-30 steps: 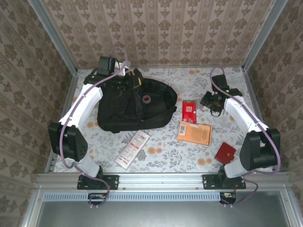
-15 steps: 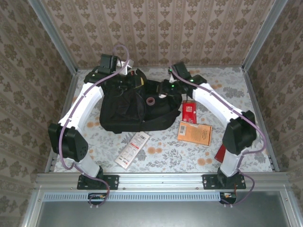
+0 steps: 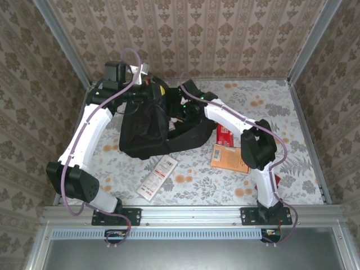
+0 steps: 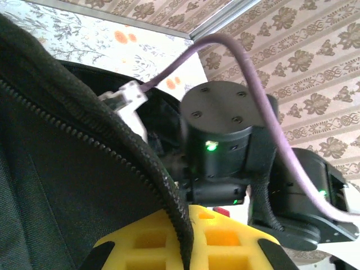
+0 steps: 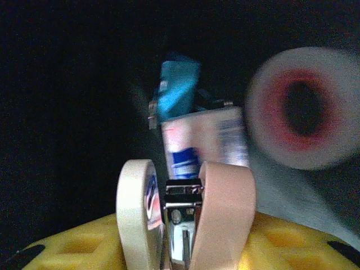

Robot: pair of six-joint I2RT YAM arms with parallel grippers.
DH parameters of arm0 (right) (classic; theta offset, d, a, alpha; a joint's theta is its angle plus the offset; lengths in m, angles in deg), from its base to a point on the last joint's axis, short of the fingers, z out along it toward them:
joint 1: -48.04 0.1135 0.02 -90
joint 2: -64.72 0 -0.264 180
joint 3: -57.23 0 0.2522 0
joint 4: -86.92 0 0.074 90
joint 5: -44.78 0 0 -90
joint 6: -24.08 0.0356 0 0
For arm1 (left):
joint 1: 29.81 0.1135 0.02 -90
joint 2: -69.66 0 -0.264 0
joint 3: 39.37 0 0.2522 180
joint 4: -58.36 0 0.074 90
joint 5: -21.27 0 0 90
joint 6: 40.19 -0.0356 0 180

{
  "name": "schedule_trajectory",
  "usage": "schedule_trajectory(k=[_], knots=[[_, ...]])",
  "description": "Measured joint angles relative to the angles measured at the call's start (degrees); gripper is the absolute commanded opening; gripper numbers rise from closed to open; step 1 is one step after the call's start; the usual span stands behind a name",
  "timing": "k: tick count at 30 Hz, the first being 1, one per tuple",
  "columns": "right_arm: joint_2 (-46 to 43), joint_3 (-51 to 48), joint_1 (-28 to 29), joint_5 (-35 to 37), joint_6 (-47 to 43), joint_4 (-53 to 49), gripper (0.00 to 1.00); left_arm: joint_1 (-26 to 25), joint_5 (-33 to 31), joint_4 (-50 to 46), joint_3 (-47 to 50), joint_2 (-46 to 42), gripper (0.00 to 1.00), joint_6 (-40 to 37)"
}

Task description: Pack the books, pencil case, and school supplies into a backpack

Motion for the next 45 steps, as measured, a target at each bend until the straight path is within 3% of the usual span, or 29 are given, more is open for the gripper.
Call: schedule_trajectory(k=[1, 3, 14, 24, 30, 36, 45], knots=[[0.11, 0.07, 0.57, -0.76, 0.76, 0.74, 0.68, 0.07, 0.31, 0.33, 0.04, -0.02, 0.0, 0.0], [0.11, 0.26, 1.2, -1.75, 1.6, 1.16, 0.72, 0.22, 0.7, 0.92, 0.13, -0.02, 0.0, 0.13], [-1.79, -0.61, 1.14, -1.22, -0.98, 1.29, 0.72, 1.36, 0.35, 1.27, 1.05, -0.02, 0.0, 0.68], [-22.86, -15.43, 0.35, 3.39, -10.93, 2.99, 0.74, 5.2, -3.67, 2.4, 2.71, 0.79, 0.0, 3.23], [-30.45, -27.71, 0.37, -3.41, -15.82, 8.59, 0.72, 7.52, -6.69, 3.76, 2.8, 2.62, 0.0, 4.79], [-29.0, -37.64, 0.55, -9.27, -18.8, 11.19, 0.7, 8.2, -8.44, 4.74, 4.96, 2.69, 0.0, 4.96], [-13.31, -36.57, 1.03, -15.08, -23.5, 13.94, 0.66, 8.2, -8.44, 5.09, 6.27, 3.06, 0.0, 4.94]])
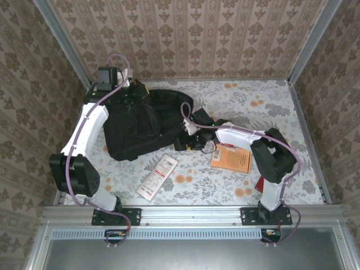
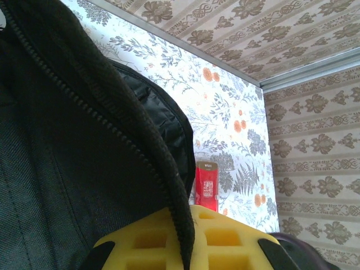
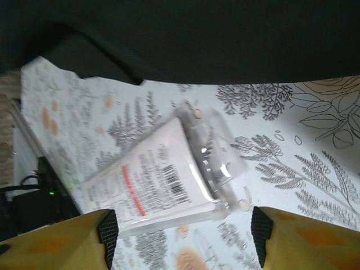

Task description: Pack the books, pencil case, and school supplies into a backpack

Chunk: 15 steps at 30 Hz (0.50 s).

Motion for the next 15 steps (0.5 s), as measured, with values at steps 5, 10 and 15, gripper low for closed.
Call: schedule_trajectory(k=[5, 10, 15], knots=[[5.68, 1.77, 0.44, -2.16, -1.79, 0.09, 0.64, 0.17, 0.39, 0.02, 0.02, 0.0, 0.0, 0.02], [8.55, 2.86, 0.42, -4.55, -2.05, 0.85, 0.61, 0.37, 0.81, 0.07, 0.11, 0.04, 0.0, 0.02], [9.18, 2.93, 0.39, -6.73, -1.55, 2.54, 0.58, 0.37, 1.14, 0.37, 0.13, 0.15, 0.0, 0.11]])
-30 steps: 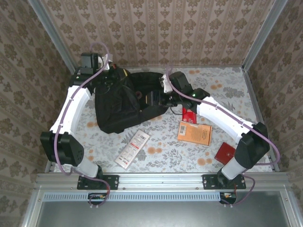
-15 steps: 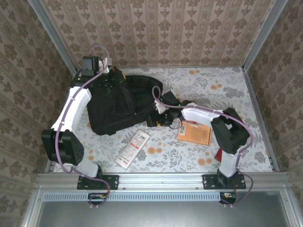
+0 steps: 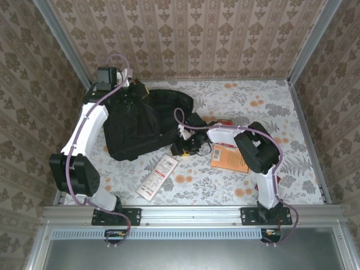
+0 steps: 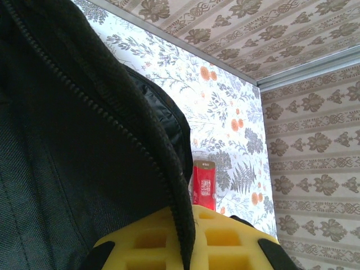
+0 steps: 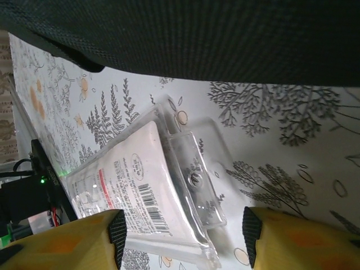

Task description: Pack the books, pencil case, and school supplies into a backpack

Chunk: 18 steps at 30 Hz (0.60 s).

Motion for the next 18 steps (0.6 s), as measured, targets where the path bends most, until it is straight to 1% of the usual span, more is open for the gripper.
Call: schedule_trajectory(k=[5, 8, 12, 15, 16, 18], knots=[[0.85, -0.02, 0.15, -1.75, 0.92, 1.88, 0.55, 0.0, 0.15, 0.52, 0.37, 0.09, 0.0, 0.59], [1.33, -0.02, 0.26, -2.34, 1.88, 2.97, 0.49, -0.02, 0.15, 0.55, 0.42, 0.11, 0.0, 0.79], [2.25, 0.0, 0.72, -2.78, 3.1, 4.28, 0.37, -0.02, 0.15, 0.55, 0.42, 0.11, 0.0, 0.79], [2.84, 0.0, 0.9, -2.84, 3.34, 4.79, 0.22, -0.02, 0.13, 0.55, 0.42, 0.11, 0.0, 0.76], [3.06, 0.0, 1.01, -2.82, 3.41, 4.92, 0.16, -0.02, 0.13, 0.55, 0.42, 0.11, 0.0, 0.79], [3.28, -0.02, 1.22, -2.82, 3.63, 4.92, 0.1, -0.02, 0.44, 0.55, 0.42, 0.11, 0.0, 0.76]])
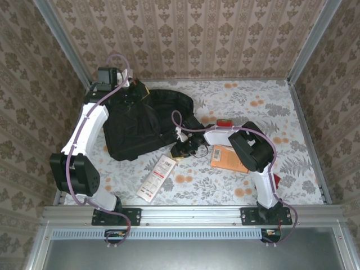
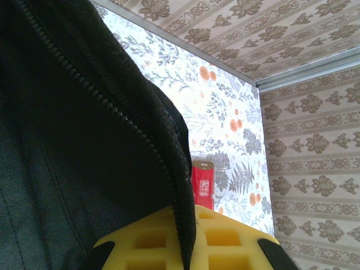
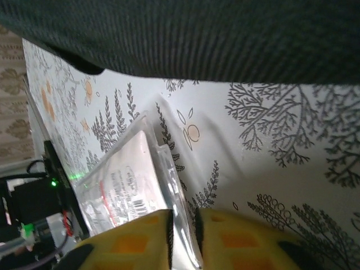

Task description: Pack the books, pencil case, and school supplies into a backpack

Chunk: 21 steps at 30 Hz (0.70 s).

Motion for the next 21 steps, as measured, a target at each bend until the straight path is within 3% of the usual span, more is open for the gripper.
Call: schedule_trajectory(k=[5, 11, 21], knots=[[-0.04, -0.59, 0.0, 0.04, 0.24, 0.52, 0.0, -0.04, 0.83, 0.0, 0.0, 0.11, 0.0, 0.0], [-3.87, -6.14, -1.31, 0.31, 1.99, 3.28, 0.0, -0.04, 1.25, 0.04, 0.0, 0.22, 0.0, 0.0], [-27.08, -18.69, -8.83, 8.17, 4.2, 3.69, 0.0, -1.01, 2.12, -0.13, -0.04, 0.44, 0.0, -0.07]])
